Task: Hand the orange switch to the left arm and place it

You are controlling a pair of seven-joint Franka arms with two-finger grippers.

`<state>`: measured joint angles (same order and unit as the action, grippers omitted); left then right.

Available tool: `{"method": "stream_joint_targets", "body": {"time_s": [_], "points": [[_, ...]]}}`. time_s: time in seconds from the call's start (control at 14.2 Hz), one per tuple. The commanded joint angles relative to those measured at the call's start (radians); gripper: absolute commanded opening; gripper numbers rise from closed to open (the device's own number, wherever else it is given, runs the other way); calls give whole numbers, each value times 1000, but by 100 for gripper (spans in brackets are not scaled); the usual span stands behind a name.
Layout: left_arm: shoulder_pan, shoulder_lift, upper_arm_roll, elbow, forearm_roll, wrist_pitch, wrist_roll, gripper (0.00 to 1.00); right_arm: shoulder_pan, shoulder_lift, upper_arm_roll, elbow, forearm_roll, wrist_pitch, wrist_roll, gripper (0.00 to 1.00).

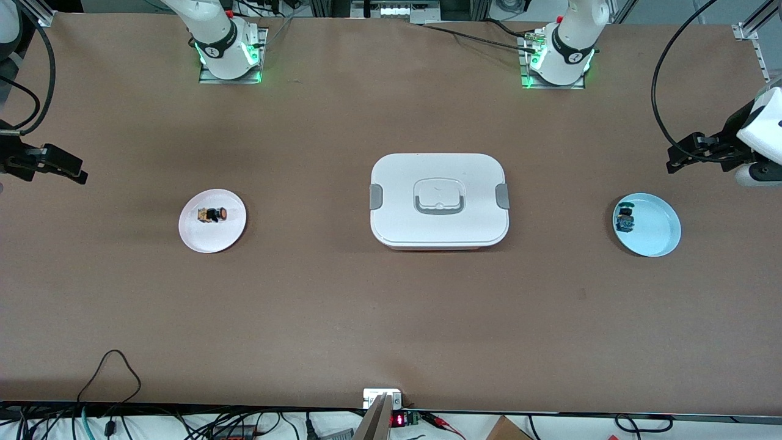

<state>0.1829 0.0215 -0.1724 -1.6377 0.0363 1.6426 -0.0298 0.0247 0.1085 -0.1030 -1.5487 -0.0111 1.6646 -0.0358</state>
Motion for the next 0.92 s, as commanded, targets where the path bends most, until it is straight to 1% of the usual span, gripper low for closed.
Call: {"method": "stream_joint_targets", "body": {"time_s": [0.0,0.85], "points": [[4,17,1,33,-12,-29,21,100,-8,-3,2,4,10,-25,-4,100],[0,17,1,36,-10,-33,19,100,-2,63,2,1,10,-55,-4,100]]}}
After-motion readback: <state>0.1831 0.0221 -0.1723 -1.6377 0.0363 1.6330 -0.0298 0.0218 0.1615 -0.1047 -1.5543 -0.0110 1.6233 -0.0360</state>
